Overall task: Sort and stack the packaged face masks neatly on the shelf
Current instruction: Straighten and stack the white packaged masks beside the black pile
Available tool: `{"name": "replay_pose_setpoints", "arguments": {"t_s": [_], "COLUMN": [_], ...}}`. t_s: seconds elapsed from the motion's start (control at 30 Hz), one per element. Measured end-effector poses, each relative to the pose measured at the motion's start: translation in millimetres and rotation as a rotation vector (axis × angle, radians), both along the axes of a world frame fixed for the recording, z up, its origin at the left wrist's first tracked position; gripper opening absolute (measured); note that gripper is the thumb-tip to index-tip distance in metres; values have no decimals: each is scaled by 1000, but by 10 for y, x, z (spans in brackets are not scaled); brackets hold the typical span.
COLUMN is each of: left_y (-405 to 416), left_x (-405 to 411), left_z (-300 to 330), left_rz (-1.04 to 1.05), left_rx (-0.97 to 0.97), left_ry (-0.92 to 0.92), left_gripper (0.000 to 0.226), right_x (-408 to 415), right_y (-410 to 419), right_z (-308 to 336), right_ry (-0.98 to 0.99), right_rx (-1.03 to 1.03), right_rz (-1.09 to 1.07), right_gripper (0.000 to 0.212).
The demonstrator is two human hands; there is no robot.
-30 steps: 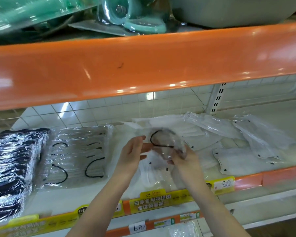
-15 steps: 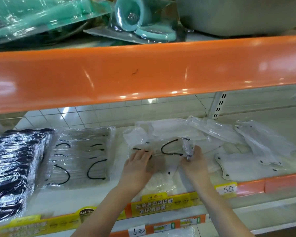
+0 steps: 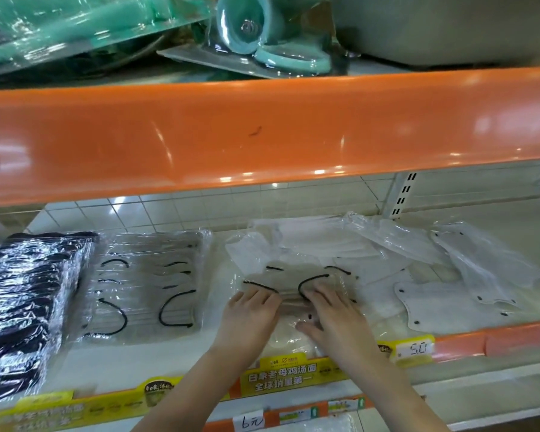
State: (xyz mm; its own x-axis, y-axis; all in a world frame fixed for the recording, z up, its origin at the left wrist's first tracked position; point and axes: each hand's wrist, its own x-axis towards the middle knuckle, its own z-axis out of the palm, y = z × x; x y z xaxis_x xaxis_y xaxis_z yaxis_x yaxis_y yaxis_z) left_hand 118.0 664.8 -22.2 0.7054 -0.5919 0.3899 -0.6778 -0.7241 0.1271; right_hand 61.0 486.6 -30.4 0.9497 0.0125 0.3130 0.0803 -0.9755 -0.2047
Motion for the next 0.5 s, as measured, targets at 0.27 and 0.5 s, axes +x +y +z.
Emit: {"name": "replay_pose_setpoints", "arguments": {"t_s": [0.27, 0.5], "left_y": [49, 420], "left_x": [10, 10], "left_z": [-9, 303], "left_rz": [26, 60], "left_rx": [-138, -257], "left_ry": [-127, -332], "left_gripper": [27, 24], "right_x": [0, 16], "right_y": [8, 445], "right_z": [69, 322], "right_ry": [-258, -385], "right_rx": [17, 55], "right_rz": [-28, -6], "right_gripper": [25, 20]}}
